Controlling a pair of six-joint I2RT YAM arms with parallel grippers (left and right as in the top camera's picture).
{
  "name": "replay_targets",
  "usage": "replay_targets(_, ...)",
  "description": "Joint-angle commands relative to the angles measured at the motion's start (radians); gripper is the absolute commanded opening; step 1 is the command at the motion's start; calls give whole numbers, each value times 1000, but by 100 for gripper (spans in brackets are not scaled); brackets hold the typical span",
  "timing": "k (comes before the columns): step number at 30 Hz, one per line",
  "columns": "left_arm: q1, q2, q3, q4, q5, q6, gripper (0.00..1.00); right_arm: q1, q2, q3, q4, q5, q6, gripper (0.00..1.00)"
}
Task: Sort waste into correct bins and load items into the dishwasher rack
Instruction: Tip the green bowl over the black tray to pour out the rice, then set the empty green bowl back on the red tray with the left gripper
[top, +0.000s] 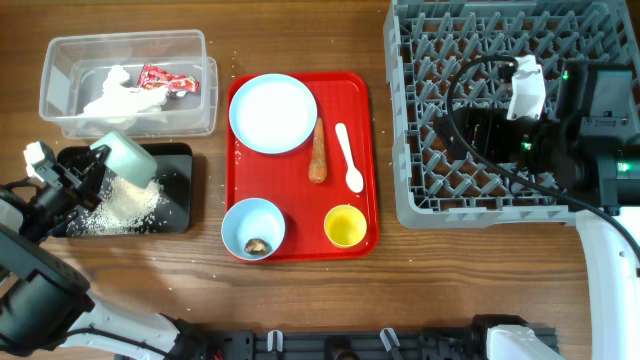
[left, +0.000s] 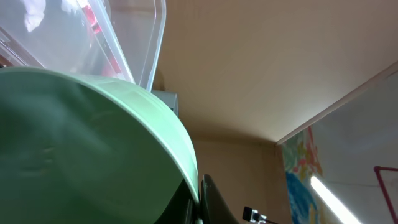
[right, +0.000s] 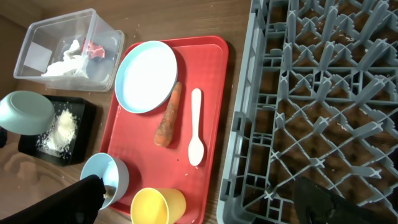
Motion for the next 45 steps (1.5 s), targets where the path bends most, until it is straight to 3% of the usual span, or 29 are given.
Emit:
replay_targets(1,3,5,0,-31,34,-25,4,-2,-6,19,-2,6,-4,100)
replay_targets(9,3,-35,19,-83,33,-43,4,-2,-6,19,-2,6,-4,100)
replay_targets(13,-15,-225,61,-85,-36,-44,4,-2,-5,19,-2,5,-4,100)
replay_targets(18,-218,-539,77,-40,-395,-124,4,-2,-6,19,0,5,-4,100)
replay_targets(21,-497,-677,77,37,-767,-231,4,-2,-6,19,0,5,-4,100)
replay_targets(23,-706,-694,77,61,-994,-238,4,-2,-6,19,0,6,-4,100)
replay_targets(26,-1013,-634,76,77,-1285,-238,4,-2,-6,19,0,6,-4,100)
replay_targets(29,-1236,-490,76,77,-1479,-238,4,-2,-6,19,0,6,-4,100)
replay_targets(34,-1368,-188,76,99,-1557,-238,4,-2,-6,19,0,6,-6,100)
replay_targets(39,-1372,-119,76,90,-1556,-238,4,-2,-4,19,1,6,-6,100)
replay_targets(40,-1372,-120,76,88,-1556,-238,8,-2,-2,19,1,6,-6,100)
replay_targets(43,-1372,-124,79,66,-1556,-238,79,-2,6,19,1,6,-6,100)
replay_targets(45,-1372,-133,124,8,-1556,-239,88,-2,13,18,2,5,-6,100)
